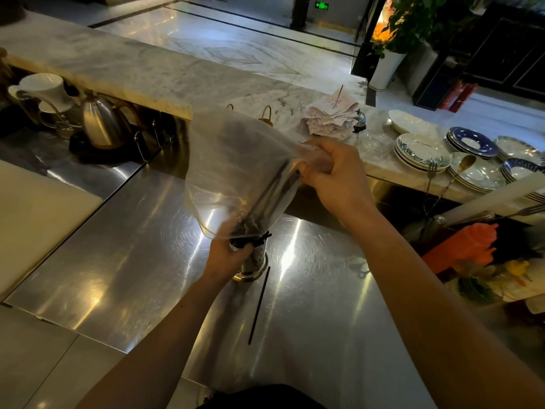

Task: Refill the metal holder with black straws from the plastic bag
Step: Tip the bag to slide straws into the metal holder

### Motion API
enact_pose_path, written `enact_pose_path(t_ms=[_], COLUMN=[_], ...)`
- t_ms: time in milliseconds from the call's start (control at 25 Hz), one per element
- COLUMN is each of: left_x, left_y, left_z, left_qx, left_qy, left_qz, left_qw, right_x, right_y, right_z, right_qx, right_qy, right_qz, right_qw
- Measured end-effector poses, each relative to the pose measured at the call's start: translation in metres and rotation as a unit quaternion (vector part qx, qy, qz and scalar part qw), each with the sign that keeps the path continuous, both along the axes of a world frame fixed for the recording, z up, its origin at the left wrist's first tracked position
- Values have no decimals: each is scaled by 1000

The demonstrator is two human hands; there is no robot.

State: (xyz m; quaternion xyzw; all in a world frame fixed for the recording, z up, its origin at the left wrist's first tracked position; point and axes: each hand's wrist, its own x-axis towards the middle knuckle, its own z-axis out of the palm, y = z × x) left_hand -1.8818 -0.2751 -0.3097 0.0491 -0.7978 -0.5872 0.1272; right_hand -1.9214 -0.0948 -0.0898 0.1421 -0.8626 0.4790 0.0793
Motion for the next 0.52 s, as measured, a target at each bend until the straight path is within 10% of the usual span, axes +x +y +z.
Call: enact_pose_path(t_ms=[280,520], left_x=[0,-1], left_y=[3,0], left_z=[2,1], left_qx=[78,64], left_qy=[-20,-19], left_qz=[45,34], left_qw=[996,997], right_x=[13,15], right_y=[-13,-21], right_z=[-26,-65], right_qx=[-155,-71], right_qy=[-98,-137], right_qz=[23,16], right_qw=[983,988])
